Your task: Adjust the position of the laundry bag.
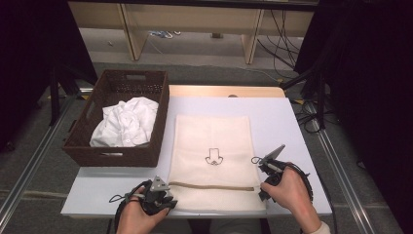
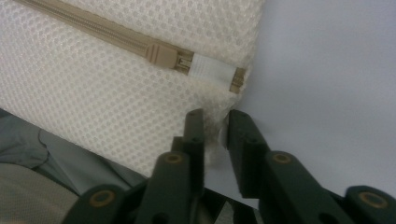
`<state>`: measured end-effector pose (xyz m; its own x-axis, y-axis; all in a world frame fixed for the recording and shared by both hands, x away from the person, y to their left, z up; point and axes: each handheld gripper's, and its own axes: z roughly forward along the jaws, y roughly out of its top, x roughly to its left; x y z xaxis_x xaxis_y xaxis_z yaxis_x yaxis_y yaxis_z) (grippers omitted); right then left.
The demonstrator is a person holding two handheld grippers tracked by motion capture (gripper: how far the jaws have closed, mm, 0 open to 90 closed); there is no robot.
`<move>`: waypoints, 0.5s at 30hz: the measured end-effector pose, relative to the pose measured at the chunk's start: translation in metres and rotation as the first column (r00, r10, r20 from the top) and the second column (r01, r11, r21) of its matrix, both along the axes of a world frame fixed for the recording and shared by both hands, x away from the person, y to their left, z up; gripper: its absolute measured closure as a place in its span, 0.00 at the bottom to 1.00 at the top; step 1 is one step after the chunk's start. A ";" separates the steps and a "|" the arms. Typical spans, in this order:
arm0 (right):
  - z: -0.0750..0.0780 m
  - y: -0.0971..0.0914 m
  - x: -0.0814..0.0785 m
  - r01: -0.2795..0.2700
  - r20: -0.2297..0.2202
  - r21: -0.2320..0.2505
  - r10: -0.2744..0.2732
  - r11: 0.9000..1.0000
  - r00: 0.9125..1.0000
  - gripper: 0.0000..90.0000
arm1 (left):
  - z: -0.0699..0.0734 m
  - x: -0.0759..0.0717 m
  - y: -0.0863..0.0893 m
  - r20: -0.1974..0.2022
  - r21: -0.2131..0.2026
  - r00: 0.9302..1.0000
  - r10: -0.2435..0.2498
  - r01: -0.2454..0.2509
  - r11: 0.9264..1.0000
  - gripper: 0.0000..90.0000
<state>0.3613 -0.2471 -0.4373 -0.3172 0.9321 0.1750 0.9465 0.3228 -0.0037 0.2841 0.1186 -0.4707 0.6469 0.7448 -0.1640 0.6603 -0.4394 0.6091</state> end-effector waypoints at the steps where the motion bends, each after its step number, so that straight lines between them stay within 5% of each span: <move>1: 0.002 -0.001 0.000 0.004 0.005 0.004 -0.004 1.000 1.000 0.79 | 0.001 0.000 0.001 0.023 -0.013 1.000 0.012 -0.012 1.000 0.72; 4: 0.007 -0.007 0.001 -0.034 0.103 0.026 0.032 0.999 0.994 0.73 | 0.005 0.001 0.005 0.080 -0.029 0.997 0.004 -0.001 1.000 0.55; 6: 0.013 -0.009 0.002 -0.021 0.113 0.040 0.017 0.999 0.993 0.68 | 0.004 0.004 0.007 0.124 -0.054 0.992 -0.006 0.012 0.998 0.50; 7: 0.016 -0.007 0.001 0.030 0.102 0.045 -0.034 0.999 0.994 0.67 | 0.004 0.006 0.010 0.149 -0.022 0.989 -0.024 0.028 0.999 0.47; 8: 0.015 -0.011 0.003 0.001 0.141 0.042 -0.007 0.999 0.990 0.64 | 0.002 0.006 0.009 0.163 -0.050 0.987 -0.003 0.012 0.999 0.41; 14: 0.012 -0.013 0.007 0.005 0.172 0.034 -0.010 0.999 0.985 0.61 | -0.003 0.011 0.012 0.206 -0.093 0.977 0.047 -0.028 0.995 0.27; 15: 0.015 -0.011 0.006 0.048 0.134 0.042 -0.054 0.998 0.989 0.61 | -0.003 0.012 0.012 0.204 -0.094 0.978 0.054 -0.036 0.995 0.26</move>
<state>0.3674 -0.2576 -0.4223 -0.2926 0.9410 0.1702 0.9526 0.2715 0.1372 0.2958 0.1303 -0.4740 0.6397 0.7624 -0.0978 0.5347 -0.3500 0.7692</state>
